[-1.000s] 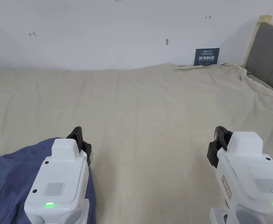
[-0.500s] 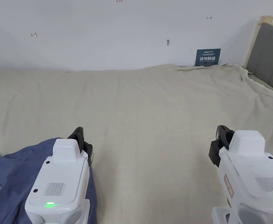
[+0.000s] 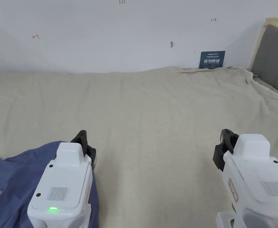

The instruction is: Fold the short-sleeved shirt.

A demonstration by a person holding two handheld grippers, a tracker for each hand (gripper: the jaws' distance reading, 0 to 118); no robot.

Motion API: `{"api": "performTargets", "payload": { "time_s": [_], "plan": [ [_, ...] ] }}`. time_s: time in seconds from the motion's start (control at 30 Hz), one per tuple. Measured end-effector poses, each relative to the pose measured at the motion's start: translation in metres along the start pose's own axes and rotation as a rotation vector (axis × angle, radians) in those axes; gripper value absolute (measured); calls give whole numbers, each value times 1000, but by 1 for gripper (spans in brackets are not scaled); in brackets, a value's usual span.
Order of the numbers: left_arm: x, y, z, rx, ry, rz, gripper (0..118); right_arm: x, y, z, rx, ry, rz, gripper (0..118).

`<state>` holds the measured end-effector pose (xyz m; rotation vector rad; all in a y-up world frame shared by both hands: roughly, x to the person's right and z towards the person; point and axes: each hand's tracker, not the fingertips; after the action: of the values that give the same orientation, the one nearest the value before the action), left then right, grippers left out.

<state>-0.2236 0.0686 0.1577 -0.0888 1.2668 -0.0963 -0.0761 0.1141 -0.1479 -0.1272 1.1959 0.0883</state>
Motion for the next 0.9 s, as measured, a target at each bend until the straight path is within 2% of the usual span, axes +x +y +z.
{"api": "performTargets", "payload": {
  "time_s": [0.53,0.7,0.9],
  "plan": [
    [-11,-1,1,-4,29,12,0,-6,2,-2,9,12,23,0],
    [-30,2,7,3,69,10,0,-23,6,-9,21,47,38,0],
    [-71,0,22,-1,160,8,0,-63,12,-21,36,140,60,0]
  ]
}}
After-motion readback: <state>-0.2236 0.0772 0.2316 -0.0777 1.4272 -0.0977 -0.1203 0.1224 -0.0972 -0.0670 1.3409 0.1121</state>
